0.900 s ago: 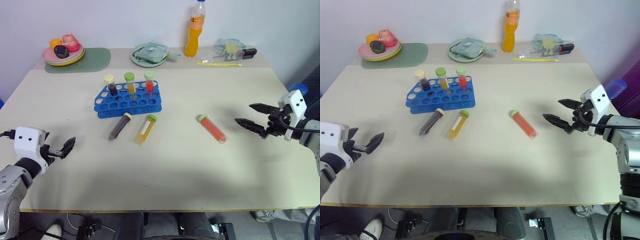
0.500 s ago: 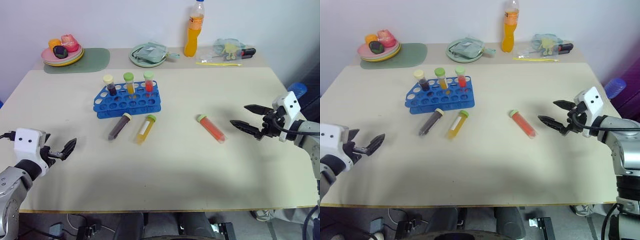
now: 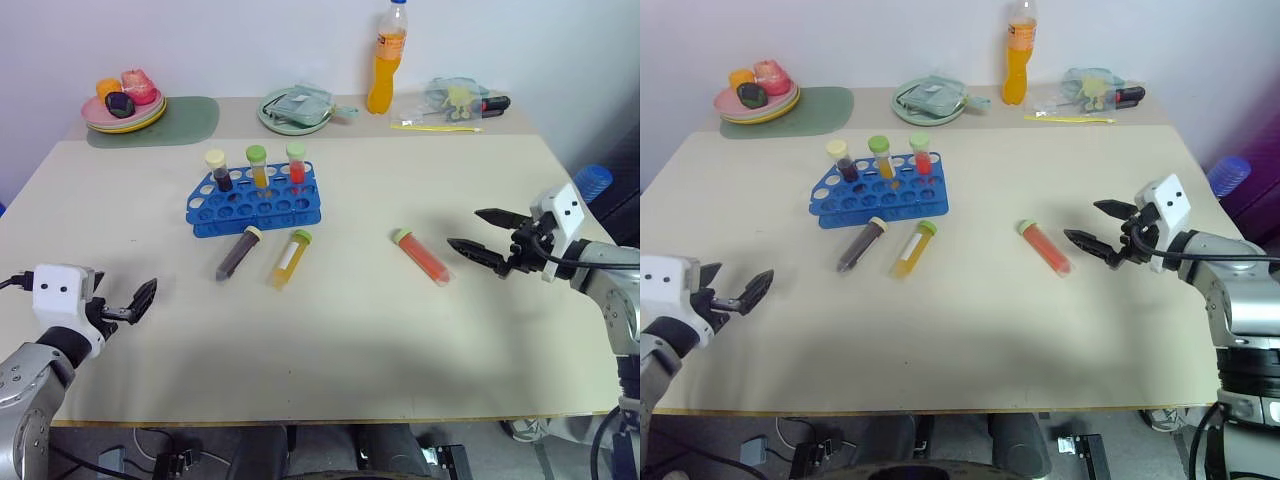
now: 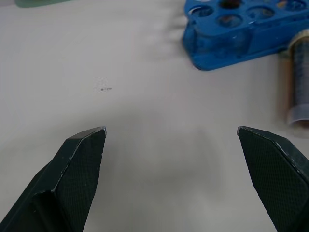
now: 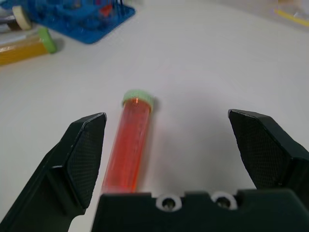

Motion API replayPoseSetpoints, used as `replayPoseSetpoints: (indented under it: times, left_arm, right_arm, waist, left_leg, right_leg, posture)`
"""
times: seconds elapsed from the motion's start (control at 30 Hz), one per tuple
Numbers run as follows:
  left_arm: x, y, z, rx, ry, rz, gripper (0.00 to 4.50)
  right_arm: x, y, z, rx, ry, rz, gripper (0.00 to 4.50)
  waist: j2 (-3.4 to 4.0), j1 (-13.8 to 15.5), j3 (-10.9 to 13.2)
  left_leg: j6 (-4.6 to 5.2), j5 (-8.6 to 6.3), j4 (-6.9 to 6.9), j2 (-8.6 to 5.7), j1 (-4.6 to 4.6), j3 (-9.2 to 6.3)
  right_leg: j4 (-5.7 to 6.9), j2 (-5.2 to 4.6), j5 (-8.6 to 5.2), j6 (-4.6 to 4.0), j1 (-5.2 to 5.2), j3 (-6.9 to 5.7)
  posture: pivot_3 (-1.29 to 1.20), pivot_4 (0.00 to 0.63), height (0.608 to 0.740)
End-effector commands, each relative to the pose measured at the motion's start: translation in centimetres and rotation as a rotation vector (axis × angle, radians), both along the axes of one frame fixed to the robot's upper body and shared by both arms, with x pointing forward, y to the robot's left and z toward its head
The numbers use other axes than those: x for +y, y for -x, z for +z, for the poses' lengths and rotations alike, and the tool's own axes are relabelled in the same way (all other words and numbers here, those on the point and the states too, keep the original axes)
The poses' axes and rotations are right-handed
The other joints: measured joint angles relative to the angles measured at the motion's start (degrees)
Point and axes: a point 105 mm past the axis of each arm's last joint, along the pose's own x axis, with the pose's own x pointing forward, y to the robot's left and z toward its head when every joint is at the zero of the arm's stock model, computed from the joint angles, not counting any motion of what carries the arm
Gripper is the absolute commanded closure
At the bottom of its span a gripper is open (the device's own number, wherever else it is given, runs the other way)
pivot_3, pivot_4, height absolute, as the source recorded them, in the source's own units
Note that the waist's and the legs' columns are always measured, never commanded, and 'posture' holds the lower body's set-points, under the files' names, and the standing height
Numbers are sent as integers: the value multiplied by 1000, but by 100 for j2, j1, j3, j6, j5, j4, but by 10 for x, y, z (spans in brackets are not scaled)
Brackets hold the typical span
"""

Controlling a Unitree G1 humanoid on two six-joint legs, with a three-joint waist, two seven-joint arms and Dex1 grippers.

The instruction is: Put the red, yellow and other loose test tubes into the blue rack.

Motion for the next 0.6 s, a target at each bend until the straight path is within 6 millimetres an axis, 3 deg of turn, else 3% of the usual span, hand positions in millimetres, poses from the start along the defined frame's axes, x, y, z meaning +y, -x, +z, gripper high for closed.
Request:
replayPoseSetpoints:
  times: [0.03, 0.33, 0.6]
  left_arm:
    - [2, 2, 13, -50, -27, 19, 16]
    - [1, -2, 17, -65, -40, 10, 16]
    - [-29, -15, 28, -99, -6, -143, 16]
  right_arm:
    - [1, -1, 8, -29, 12, 13, 21]
    - [4, -5, 6, -28, 8, 8, 21]
    - [13, -1, 34, -46, 19, -10, 21]
  waist:
    - [-1, 12, 0]
    - [-1, 7, 0]
    - [0, 12, 0]
  left_leg:
    - [0, 0, 1, 0, 0, 0]
    - [0, 0, 7, -1, 1, -1]
    - [0, 0, 7, -1, 1, -1]
  right_leg:
    - [-1, 0, 0, 0, 2, 0]
    - [-1, 0, 0, 0, 8, -2]
    - [-1, -1, 0, 0, 8, -2]
  posture:
    - [0, 150, 729]
    - [0, 150, 729]
    - [0, 150, 729]
